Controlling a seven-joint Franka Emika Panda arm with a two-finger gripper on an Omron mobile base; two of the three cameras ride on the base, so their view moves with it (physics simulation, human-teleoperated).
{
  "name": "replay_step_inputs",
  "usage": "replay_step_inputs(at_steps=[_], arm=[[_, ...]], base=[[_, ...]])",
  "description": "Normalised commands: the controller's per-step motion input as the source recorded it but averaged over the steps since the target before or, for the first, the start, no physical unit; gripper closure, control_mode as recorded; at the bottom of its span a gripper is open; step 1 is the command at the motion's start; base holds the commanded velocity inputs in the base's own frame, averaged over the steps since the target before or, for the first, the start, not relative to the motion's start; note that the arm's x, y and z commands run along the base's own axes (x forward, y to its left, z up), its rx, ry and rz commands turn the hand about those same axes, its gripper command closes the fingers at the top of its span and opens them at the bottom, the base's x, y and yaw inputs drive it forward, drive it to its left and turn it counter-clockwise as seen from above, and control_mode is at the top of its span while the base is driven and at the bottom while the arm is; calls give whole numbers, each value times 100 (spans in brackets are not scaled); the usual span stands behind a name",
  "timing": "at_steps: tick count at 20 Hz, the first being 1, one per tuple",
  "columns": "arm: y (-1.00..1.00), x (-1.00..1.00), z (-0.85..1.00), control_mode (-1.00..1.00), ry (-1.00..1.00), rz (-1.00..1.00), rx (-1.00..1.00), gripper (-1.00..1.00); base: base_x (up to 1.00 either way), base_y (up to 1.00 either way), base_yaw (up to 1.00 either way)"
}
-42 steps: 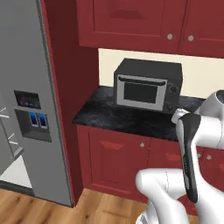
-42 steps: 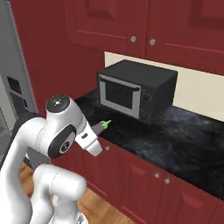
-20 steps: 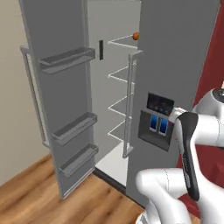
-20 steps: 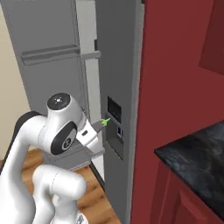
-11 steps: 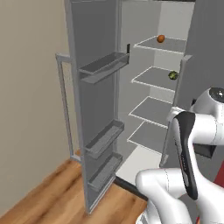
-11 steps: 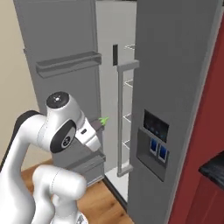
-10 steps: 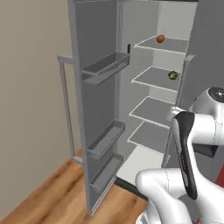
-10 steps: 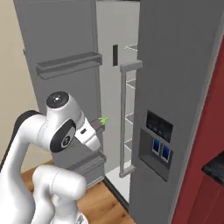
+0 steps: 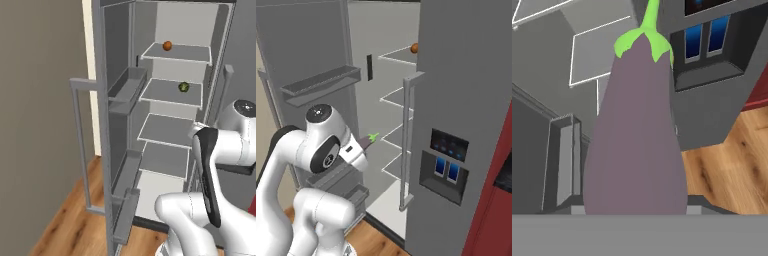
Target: Place the eggplant in the correct fridge rack based on whether it is a fruit or vegetable. Finally, close the fridge door.
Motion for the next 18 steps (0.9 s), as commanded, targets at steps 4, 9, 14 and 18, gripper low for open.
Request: replay_step_inputs(at_steps=[4,9,14,18], arm=[[0,0,0,100,0,0,0,100],[0,0,0,100,0,0,0,100],[0,0,0,100,0,0,0,100],[0,0,0,100,0,0,0,100]], base=[[28,9,-42],[25,25,-30],[31,42,-10],[34,18,-5]])
